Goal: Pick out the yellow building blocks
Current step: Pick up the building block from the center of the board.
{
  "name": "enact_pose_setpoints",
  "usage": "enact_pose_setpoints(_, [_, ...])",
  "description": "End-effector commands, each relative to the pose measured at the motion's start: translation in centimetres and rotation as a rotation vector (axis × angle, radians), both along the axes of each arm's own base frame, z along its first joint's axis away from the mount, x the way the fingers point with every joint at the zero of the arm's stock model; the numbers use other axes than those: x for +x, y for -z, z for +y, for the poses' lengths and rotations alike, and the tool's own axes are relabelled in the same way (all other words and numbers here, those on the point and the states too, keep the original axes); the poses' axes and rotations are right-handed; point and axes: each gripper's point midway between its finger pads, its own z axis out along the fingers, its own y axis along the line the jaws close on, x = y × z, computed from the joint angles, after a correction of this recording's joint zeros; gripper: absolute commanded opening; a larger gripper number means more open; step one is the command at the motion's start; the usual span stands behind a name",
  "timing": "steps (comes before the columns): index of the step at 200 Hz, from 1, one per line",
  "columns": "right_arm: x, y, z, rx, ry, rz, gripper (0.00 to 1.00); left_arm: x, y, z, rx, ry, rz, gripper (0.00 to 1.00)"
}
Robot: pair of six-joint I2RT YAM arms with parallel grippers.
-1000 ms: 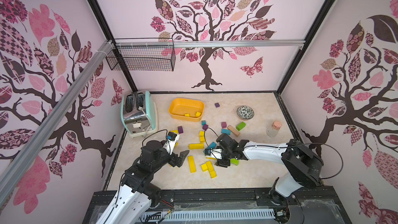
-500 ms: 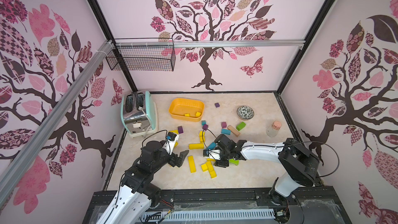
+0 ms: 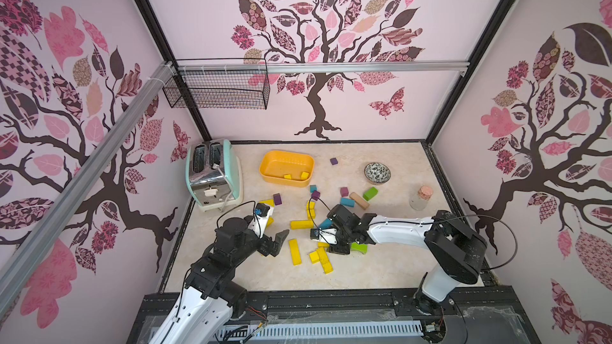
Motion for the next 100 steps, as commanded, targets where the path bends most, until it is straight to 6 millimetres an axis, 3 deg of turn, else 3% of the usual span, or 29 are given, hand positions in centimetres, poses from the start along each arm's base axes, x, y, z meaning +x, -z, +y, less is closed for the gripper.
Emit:
enact_pose_setpoints(1, [-0.2, -0.7, 0.3, -0.004, -0.013, 0.004, 0.48, 0.1, -0.2, 0.0, 0.003, 0.002, -0.024, 0.97])
enact_pose_setpoints(66, [-0.2, -1.7, 0.4, -0.007, -0.012, 0.008, 0.31, 0.1, -0.5, 0.2, 0.0, -0.004, -0.04, 0.97])
enact_pose_setpoints(100, [0.1, -2.4, 0.5, -0.01, 0.001, -0.008, 0.29, 0.1, -0.7, 0.4, -0.001, -0.014, -0.056, 0.97])
